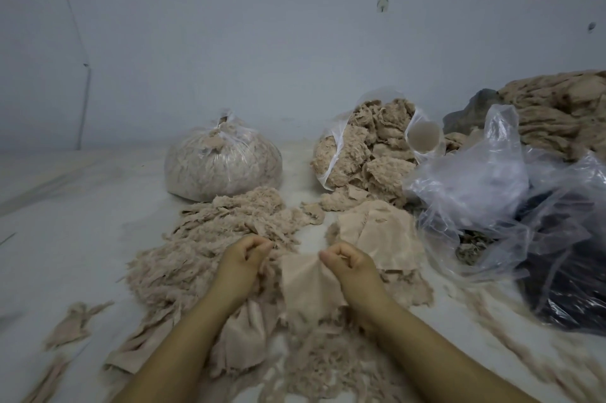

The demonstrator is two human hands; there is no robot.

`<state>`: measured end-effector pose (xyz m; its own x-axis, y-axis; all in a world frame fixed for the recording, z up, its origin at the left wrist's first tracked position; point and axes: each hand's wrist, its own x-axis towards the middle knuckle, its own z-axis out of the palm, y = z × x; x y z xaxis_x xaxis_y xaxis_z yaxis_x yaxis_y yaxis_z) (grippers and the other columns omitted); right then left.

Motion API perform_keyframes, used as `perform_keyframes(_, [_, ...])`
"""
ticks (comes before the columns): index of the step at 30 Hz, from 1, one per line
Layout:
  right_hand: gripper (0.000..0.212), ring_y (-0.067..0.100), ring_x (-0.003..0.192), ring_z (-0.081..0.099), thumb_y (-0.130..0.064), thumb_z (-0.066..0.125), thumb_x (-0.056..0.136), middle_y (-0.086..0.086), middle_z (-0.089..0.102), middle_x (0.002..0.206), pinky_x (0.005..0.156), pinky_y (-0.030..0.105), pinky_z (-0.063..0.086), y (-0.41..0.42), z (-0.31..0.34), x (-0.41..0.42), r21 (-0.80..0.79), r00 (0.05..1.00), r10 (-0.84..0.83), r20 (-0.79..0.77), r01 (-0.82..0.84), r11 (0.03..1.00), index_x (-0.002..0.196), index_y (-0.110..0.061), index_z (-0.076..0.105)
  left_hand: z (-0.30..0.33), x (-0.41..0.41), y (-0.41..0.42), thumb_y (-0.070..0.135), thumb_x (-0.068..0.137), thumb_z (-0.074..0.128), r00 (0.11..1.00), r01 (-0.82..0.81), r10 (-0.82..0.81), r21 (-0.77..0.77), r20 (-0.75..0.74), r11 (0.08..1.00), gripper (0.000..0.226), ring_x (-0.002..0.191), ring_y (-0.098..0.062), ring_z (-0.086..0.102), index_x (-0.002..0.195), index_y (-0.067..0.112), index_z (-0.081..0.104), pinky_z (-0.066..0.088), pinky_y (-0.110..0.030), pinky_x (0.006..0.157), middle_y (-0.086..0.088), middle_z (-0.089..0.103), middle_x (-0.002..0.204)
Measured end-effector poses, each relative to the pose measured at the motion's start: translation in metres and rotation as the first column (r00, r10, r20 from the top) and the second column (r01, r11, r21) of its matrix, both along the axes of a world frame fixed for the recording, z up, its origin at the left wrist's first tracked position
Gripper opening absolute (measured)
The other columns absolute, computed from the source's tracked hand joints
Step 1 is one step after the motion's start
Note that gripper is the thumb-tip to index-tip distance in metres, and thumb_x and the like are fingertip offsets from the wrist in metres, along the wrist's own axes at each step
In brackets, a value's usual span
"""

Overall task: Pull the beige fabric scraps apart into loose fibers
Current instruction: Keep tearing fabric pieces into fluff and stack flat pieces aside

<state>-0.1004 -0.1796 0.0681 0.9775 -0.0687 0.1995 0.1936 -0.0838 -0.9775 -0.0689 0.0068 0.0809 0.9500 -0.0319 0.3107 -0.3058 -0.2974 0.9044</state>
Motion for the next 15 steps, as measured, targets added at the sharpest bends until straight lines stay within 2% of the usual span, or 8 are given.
perform_keyframes(3, [0.025,0.017,0.062,0.044,-0.022,0.065,0.089,0.002,0.05,0.063,0.061,0.027,0.037,-0.013,0.005,-0.002,0.079,1.0,-0.006,-0.02,0.008,0.997,0.065,-0.017,0.061,-0.001,0.003,0.011,0.014,0.096,0.053,0.999,-0.039,0.037,0.064,0.033,0.997,0.02,0.04,0.0,0.042,0.078,0.009,0.062,0.037,-0.021,0.048,0.008,0.05,0.045])
perform_keyframes(4, [0.022,0.018,0.065,0.047,-0.023,0.067,0.088,0.004,0.054,0.066,0.063,0.029,0.039,-0.014,0.006,-0.002,0.065,0.999,0.012,-0.032,-0.01,0.998,0.066,-0.017,0.065,0.001,0.001,0.009,0.017,0.095,0.054,0.999,0.01,-0.013,0.091,0.034,0.996,0.018,0.047,0.001,0.048,0.08,0.013,0.063,0.041,-0.021,0.052,0.01,0.056,0.053])
perform_keyframes(6, [0.02,0.015,0.067,0.053,-0.023,0.068,0.087,0.001,0.062,0.067,0.063,0.027,0.043,-0.009,0.007,-0.004,0.029,0.998,0.062,-0.031,-0.061,0.998,0.067,-0.021,0.071,0.005,-0.006,-0.004,0.03,0.091,0.06,0.984,0.174,-0.168,0.1,-0.066,0.98,0.007,0.071,0.003,0.06,0.094,0.024,0.064,0.046,-0.012,0.062,0.015,0.066,0.08])
perform_keyframes(8, [0.019,0.009,0.067,0.06,-0.022,0.066,0.088,-0.001,0.07,0.071,0.063,0.021,0.048,0.002,0.007,-0.004,0.027,0.994,0.112,-0.008,-0.112,0.993,0.071,-0.021,0.074,0.005,-0.01,-0.021,0.04,0.081,0.066,0.933,0.324,-0.307,0.064,-0.188,0.944,0.034,0.089,-0.003,0.063,0.109,0.021,0.062,0.047,-0.011,0.072,0.006,0.069,0.1])
perform_keyframes(10, [0.021,0.006,0.065,0.061,-0.021,0.061,0.092,-0.004,0.07,0.069,0.06,0.017,0.048,0.007,0.008,-0.004,0.019,0.996,0.082,0.025,-0.083,0.996,0.074,-0.02,0.073,0.002,-0.015,-0.036,0.029,0.085,0.066,0.915,0.35,-0.351,-0.038,-0.199,0.936,0.027,0.08,-0.017,0.062,0.101,0.007,0.065,0.048,-0.027,0.071,-0.013,0.069,0.091])
perform_keyframes(11, [0.024,0.004,0.061,0.057,-0.022,0.058,0.094,-0.009,0.067,0.065,0.057,0.016,0.046,0.006,0.008,-0.003,-0.015,0.999,0.029,0.042,-0.028,0.999,0.074,-0.02,0.07,0.002,-0.017,-0.04,0.022,0.09,0.062,0.927,0.312,-0.326,-0.101,-0.184,0.945,0.017,0.074,-0.02,0.057,0.09,0.005,0.063,0.045,-0.03,0.067,-0.014,0.065,0.08])
perform_keyframes(13, [0.028,0.001,0.057,0.051,-0.026,0.052,0.096,-0.016,0.062,0.06,0.053,0.017,0.04,-0.001,0.006,-0.002,-0.113,0.991,-0.122,0.052,0.127,0.985,0.07,-0.025,0.063,0.002,-0.014,-0.039,0.014,0.094,0.055,0.968,0.146,-0.181,-0.194,-0.176,0.97,0.021,0.067,-0.019,0.047,0.074,0.009,0.055,0.039,-0.027,0.059,-0.008,0.053,0.069])
perform_keyframes(15, [0.032,0.005,0.062,0.052,-0.029,0.049,0.097,-0.015,0.059,0.06,0.056,0.019,0.037,-0.016,0.001,-0.005,-0.179,0.976,-0.215,0.038,0.218,0.959,0.067,-0.026,0.057,0.004,-0.01,-0.029,0.013,0.097,0.05,0.986,0.001,-0.038,-0.22,-0.161,0.975,0.028,0.059,-0.014,0.041,0.069,0.011,0.046,0.034,-0.02,0.05,-0.003,0.045,0.062])
